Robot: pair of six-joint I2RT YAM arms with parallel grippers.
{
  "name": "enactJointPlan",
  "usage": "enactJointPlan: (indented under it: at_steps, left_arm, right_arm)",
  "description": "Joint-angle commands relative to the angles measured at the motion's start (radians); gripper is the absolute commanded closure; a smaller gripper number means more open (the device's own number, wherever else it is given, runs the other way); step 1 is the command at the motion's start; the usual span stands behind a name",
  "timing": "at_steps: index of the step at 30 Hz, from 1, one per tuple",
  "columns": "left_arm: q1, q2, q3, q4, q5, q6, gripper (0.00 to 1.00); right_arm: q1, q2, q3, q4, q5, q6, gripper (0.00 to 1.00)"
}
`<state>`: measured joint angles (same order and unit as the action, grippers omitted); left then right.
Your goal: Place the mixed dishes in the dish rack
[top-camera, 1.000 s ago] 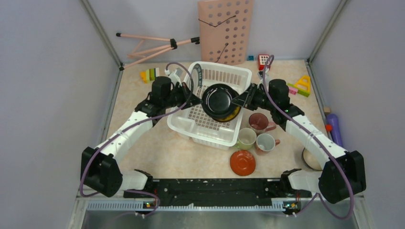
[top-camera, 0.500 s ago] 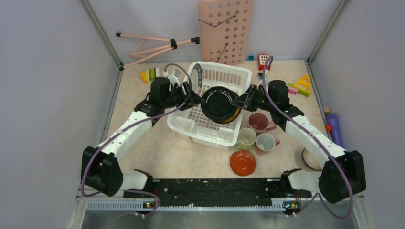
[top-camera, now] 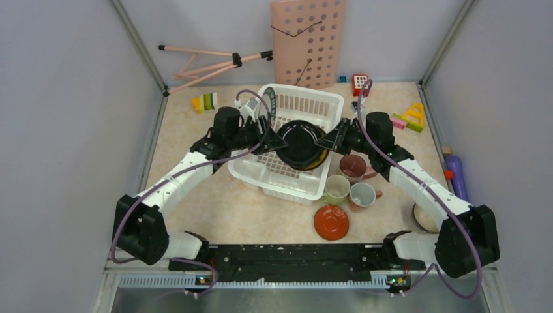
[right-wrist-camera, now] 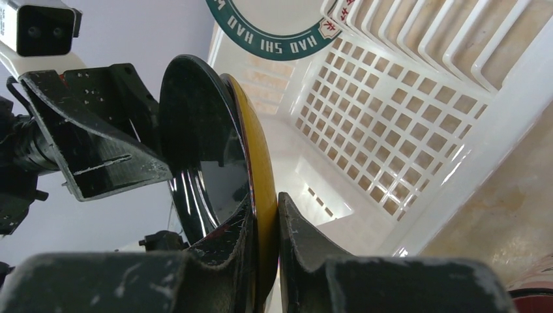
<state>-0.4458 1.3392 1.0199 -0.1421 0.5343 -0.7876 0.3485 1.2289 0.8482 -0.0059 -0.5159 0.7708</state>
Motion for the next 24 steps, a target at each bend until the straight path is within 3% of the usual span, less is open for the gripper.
enactJointPlan:
  at_steps: [1, 7, 13, 24]
  left_arm:
    - [-0.019, 0.023, 0.033, 0.045, 0.021, 0.009, 0.49]
    - [-0.021, 0.029, 0.056, -0.007, -0.033, 0.054, 0.99]
    - [-0.004, -0.005, 0.089, -0.137, -0.197, 0.121, 1.00]
    - [0.031, -0.044, 0.107, -0.212, -0.274, 0.200, 1.00]
  right_arm:
    - [-0.006, -0.017, 0.012, 0.092, -0.010, 0.020, 1.00]
    - [-0.005, -0.018, 0.015, 0.072, 0.000, 0.011, 1.00]
    - [-0.006, -0.025, 0.024, -0.014, 0.058, -0.031, 0.97]
    - [-0.011, -0.048, 0.015, -0.087, 0.110, -0.076, 0.96]
